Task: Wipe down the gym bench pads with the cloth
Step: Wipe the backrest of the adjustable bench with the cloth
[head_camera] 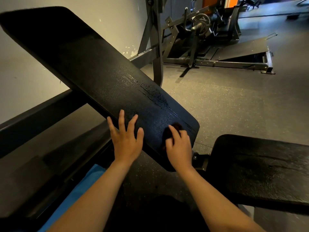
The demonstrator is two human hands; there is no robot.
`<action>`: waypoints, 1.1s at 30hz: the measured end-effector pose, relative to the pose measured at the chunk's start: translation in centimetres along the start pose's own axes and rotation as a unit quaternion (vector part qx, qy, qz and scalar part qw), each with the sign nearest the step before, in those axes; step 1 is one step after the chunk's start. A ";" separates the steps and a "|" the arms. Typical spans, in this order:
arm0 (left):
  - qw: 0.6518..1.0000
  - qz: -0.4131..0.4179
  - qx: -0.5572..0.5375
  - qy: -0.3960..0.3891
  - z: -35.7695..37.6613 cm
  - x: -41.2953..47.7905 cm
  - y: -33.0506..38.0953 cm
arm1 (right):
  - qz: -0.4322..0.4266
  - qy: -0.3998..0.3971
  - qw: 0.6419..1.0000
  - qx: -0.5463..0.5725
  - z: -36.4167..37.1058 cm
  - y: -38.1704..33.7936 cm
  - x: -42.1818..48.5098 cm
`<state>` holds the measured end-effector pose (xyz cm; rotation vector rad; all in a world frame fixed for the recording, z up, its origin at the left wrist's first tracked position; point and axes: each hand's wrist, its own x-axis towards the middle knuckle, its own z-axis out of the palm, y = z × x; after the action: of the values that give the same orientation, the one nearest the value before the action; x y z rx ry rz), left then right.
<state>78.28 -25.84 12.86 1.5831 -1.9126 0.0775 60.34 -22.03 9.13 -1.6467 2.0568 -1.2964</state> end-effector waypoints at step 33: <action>0.787 -0.361 -0.464 -0.188 -0.7 -2.2 1.7 | -0.212 -0.013 0.974 -0.080 2.5 -4.8 -4.7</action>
<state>77.18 -23.17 12.94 1.4971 -1.0838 -1.3742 66.86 -19.17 9.50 -2.2555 1.9008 -1.2366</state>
